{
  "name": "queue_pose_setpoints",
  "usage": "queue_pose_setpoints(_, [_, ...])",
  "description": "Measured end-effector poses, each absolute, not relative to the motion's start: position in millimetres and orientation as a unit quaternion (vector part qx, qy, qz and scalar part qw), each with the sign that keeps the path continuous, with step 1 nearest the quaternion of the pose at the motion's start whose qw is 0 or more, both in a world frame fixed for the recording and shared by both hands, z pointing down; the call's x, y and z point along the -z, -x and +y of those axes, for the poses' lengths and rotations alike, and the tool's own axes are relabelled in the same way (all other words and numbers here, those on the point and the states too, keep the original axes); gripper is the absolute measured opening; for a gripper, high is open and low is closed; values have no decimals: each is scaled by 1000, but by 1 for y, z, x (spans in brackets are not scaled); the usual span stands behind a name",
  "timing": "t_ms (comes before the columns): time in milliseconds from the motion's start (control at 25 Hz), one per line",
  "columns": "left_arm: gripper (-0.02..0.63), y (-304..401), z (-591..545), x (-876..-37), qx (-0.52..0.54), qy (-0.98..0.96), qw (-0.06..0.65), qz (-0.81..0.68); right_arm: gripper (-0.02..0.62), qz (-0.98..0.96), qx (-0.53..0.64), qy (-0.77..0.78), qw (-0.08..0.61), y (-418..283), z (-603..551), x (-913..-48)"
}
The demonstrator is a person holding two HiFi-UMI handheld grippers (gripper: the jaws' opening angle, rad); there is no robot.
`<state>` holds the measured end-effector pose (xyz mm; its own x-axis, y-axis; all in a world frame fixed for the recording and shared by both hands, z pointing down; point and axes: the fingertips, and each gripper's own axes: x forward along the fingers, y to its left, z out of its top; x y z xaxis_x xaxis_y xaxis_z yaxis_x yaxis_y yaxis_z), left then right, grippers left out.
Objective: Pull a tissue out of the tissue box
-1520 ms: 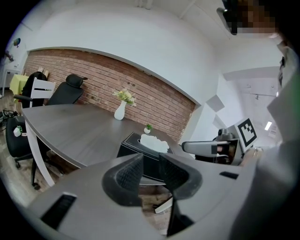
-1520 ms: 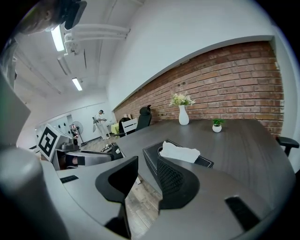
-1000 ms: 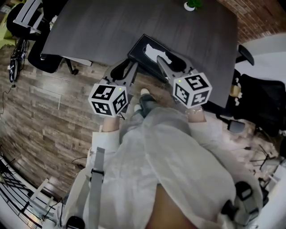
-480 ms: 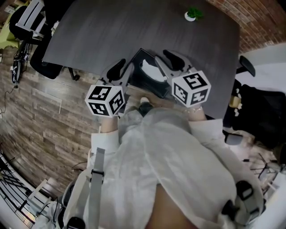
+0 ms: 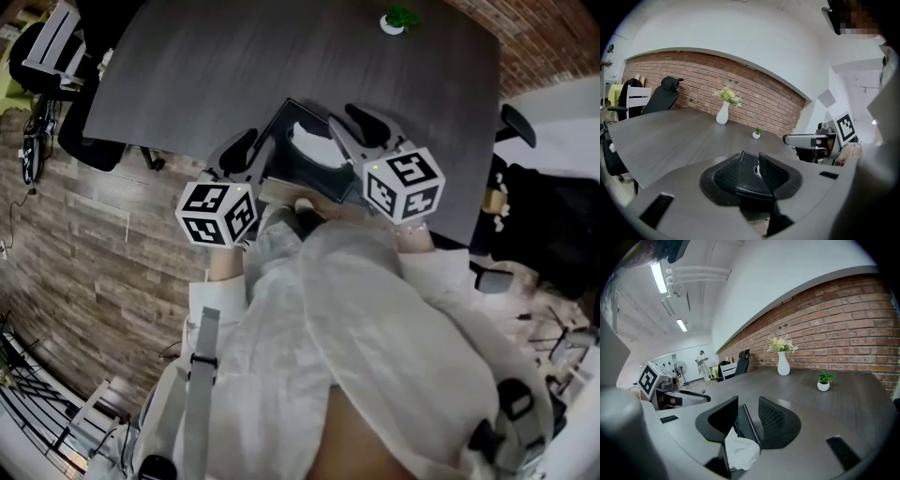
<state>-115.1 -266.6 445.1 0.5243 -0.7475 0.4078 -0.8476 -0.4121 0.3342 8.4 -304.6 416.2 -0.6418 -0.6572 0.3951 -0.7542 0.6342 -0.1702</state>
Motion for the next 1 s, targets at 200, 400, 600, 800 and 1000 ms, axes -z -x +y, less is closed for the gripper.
queue_pose_setpoints(200, [102,118,-264,-445,-108,-842,259,-461,118,-883,-166,-411,154,-9,-301,-415])
queue_pose_setpoints(400, [107,123,-261,-446,-116,-848,257,-448,118,-876,-170,-422,158,-6,-294,-416])
queue_pose_setpoints(600, [123,123,-258,-450,-121,-852,262,-437,118,-872,-170,-430,160,-6,-287,-415])
queue_pose_setpoints(800, [143,123,-257,-454,-128,-855,262,-428,118,-869,-165,-429,185,-5,-275,-422])
queue_pose_setpoints(1000, [184,122,-260,-460,-123,-853,265,-432,120,-863,-165,-432,202,-10,-266,-431])
